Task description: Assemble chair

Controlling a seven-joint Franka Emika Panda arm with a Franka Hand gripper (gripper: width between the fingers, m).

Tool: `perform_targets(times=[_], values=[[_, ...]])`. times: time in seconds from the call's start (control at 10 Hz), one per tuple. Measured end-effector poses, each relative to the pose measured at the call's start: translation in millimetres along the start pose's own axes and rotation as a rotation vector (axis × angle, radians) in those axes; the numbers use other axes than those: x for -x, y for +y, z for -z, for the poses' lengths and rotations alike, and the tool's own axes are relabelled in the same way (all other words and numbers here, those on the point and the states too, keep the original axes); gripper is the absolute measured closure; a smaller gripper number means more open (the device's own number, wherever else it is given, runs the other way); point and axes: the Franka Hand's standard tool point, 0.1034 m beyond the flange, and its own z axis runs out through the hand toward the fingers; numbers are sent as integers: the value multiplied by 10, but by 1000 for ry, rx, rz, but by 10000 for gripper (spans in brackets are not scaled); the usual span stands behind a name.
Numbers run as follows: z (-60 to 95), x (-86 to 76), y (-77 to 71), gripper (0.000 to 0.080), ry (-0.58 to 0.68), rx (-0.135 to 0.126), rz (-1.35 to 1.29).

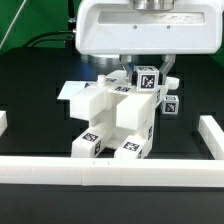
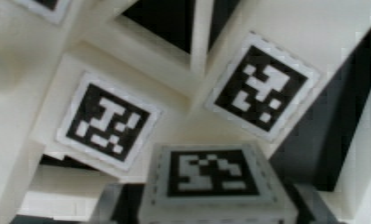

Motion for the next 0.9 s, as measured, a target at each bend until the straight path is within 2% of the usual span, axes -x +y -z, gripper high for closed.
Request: perform_targets(times=[0.6,0.9], values=[[-2,1,-9,533,-1,-3,-399],[-4,1,-33,532,-3,-13,-589]])
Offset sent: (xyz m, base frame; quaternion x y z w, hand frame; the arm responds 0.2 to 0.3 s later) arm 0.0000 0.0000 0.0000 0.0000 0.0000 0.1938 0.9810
